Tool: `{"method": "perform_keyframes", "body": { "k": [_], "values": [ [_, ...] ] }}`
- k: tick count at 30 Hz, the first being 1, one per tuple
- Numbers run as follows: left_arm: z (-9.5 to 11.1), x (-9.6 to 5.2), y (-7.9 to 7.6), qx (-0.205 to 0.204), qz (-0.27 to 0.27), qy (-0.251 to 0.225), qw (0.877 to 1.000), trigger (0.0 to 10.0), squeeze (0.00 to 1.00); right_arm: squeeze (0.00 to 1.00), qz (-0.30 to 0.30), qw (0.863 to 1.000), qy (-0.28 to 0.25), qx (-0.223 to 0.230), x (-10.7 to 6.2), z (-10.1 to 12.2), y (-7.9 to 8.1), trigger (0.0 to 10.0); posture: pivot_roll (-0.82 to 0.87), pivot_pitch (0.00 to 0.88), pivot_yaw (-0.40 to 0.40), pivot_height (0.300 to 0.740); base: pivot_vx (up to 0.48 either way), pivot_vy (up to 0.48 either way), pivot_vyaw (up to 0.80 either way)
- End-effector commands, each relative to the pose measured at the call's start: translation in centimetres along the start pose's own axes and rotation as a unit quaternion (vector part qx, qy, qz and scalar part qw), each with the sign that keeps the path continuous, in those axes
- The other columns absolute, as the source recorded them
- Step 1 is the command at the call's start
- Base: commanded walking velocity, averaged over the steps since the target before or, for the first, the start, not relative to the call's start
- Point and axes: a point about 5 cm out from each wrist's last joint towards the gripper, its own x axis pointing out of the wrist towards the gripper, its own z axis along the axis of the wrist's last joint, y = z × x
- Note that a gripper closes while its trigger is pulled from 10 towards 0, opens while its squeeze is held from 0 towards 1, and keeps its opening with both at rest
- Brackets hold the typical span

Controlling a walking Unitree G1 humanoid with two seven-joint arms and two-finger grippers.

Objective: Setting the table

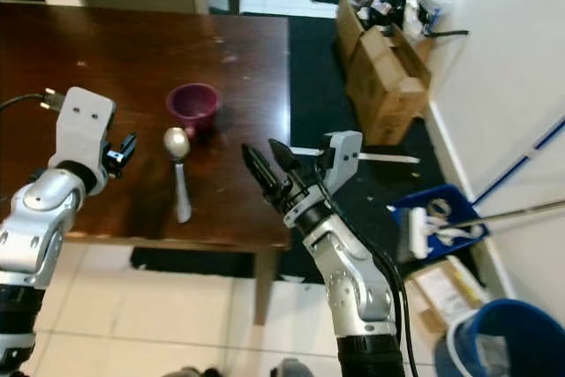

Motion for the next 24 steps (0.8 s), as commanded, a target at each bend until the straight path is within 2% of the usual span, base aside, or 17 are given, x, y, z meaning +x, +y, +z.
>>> {"method": "perform_keyframes", "body": {
  "k": [1,3,24],
  "values": [
    [-0.27,-0.06,0.03,0.002,0.001,0.004,1.0,10.0,0.0,0.0,-0.002,1.0,0.003,0.002,-0.17,-0.12,-0.07,10.0,-0.02,0.06,0.077,0.74,0.0,0.304,0.0],
    [-0.24,-0.04,-0.02,0.002,0.0,0.002,1.0,10.0,0.0,0.0,-0.003,1.0,0.003,0.002,-0.18,-0.12,-0.08,10.0,-0.03,0.06,0.078,0.74,0.0,0.259,0.0],
    [0.2,0.12,-0.87,0.01,-0.012,-0.017,1.0,10.0,0.0,0.0,-0.003,1.0,0.001,0.0,-0.13,-0.01,-0.14,10.0,-0.03,0.049,0.081,0.74,0.0,0.0,0.0]
  ]
}}
